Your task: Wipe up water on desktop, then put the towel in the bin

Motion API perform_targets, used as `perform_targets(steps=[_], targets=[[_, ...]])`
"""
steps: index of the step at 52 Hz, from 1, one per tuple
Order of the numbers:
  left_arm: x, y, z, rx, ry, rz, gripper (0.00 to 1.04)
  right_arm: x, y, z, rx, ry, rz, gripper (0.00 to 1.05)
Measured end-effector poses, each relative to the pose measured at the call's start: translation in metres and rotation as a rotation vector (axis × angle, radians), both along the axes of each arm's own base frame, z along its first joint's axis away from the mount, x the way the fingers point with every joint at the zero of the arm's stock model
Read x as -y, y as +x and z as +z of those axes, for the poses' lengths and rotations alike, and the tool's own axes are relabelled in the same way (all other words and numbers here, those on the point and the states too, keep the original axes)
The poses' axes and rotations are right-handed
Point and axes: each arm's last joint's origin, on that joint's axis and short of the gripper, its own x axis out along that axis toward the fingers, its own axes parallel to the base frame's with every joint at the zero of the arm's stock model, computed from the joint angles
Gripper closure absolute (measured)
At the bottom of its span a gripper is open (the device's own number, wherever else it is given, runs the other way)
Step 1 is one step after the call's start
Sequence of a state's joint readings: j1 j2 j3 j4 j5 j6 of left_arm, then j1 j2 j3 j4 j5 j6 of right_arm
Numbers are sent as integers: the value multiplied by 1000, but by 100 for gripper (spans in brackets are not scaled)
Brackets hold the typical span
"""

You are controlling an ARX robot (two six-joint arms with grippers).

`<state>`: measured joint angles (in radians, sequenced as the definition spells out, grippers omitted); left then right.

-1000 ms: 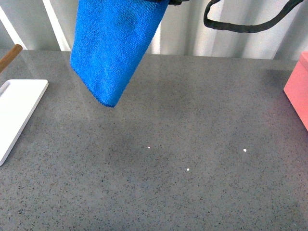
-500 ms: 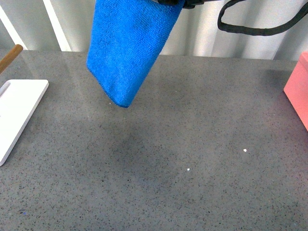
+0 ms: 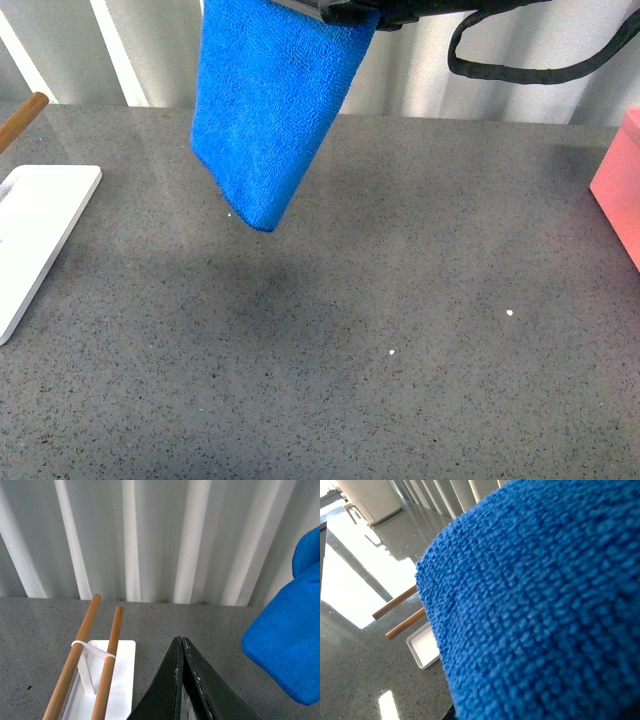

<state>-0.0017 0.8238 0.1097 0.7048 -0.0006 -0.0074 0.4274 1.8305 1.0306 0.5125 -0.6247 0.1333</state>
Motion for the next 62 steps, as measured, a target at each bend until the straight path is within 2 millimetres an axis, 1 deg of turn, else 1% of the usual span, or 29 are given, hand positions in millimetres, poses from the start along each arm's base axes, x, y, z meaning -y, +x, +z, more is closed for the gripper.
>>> perform_targets(steps=[5,16,21,41,62], targets=[[0,-8,-3,2,0,0,101,-1,-1,-1,-1,-13,1,100],[0,-18,-7,0,0,0,101,-1,-1,-2,5,-32,-13,100],[0,-22,-12,16,0,0,101,-1,-2,-3,7,-36,-11,100],[0,-34,-8,34,0,0,101,-2,-4,-5,4,-70,-15,100],[0,-47,-7,36,0,0,101,-8,-8,-5,28,-88,14,100]])
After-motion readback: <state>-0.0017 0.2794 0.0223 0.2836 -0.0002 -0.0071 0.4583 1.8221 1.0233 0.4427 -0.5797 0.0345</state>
